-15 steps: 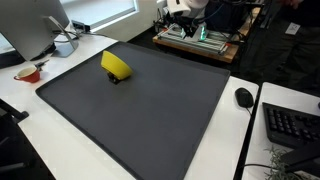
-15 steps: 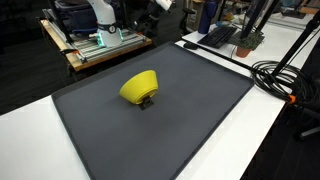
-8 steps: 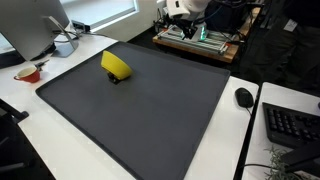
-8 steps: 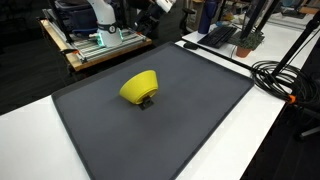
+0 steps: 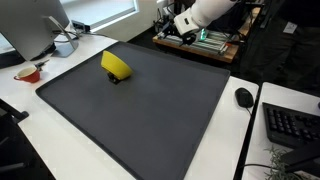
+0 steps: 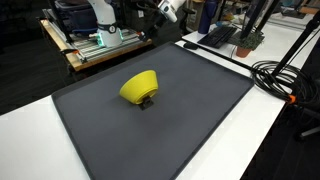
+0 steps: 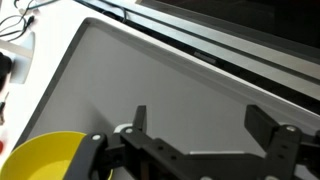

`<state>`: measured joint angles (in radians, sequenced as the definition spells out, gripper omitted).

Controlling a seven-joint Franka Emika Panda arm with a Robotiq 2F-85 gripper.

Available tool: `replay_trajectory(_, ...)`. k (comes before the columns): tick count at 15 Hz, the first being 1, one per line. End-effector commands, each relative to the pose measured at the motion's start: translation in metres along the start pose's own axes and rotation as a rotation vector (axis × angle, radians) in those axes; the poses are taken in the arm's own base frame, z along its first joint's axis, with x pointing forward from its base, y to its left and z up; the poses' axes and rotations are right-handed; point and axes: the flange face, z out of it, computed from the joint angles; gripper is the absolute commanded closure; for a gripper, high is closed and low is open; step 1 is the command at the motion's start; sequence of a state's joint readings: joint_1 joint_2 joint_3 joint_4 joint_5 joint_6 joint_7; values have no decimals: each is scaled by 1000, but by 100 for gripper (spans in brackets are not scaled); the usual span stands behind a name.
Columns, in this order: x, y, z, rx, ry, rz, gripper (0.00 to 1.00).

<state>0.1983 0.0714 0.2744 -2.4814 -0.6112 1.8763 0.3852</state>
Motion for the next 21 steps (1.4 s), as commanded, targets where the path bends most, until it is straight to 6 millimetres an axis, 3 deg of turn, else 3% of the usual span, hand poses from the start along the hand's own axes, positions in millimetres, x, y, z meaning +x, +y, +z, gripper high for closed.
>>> replay_trajectory(1, 14, 16, 16, -45, 30, -195, 0)
replay_trajectory(8, 27, 41, 54, -102, 83, -564, 0)
replay_trajectory(9, 26, 34, 46, -79, 73, -470, 0)
replay_trajectory(13, 27, 40, 53, -83, 68, -537, 0)
replay_trajectory(21, 18, 27, 42, -236, 89, -864, 0)
